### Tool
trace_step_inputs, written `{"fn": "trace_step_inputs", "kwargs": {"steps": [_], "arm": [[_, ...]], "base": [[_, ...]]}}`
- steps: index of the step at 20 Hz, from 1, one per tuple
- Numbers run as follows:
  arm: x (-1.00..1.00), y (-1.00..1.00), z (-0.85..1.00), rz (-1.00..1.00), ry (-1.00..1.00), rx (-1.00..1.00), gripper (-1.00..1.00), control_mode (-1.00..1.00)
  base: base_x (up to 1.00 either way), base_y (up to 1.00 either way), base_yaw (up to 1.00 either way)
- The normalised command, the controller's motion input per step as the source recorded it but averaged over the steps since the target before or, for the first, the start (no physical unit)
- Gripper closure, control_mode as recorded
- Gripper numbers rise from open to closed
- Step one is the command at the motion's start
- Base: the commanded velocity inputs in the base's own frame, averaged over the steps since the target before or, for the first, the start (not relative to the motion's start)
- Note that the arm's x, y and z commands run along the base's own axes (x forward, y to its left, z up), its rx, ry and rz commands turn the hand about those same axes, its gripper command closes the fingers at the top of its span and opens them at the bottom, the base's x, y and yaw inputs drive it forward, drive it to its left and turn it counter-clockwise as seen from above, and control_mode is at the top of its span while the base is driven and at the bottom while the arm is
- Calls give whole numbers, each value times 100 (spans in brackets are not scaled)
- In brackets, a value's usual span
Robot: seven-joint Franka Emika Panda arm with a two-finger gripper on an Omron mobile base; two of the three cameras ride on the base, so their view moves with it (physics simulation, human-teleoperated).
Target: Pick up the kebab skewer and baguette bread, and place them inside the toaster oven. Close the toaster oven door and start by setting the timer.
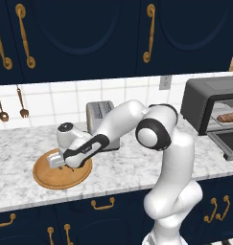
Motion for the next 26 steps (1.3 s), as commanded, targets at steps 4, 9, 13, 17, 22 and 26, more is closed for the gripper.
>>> {"fn": "trace_step_inputs", "kwargs": {"steps": [4,9,13,17,22,26], "arm": [[0,0,0,0,0,0,-100,-100],[0,0,0,0,0,0,100,-100],[0,0,0,0,0,0,100,-100],[-5,-3,6,0,0,0,100,-100],[-16,-37,79,-2,-4,6,100,-100],[-43,-95,54,-3,0,11,100,-100]], "base": [[0,0,0],[0,0,0],[0,0,0],[0,0,0],[0,0,0],[0,0,0]]}}
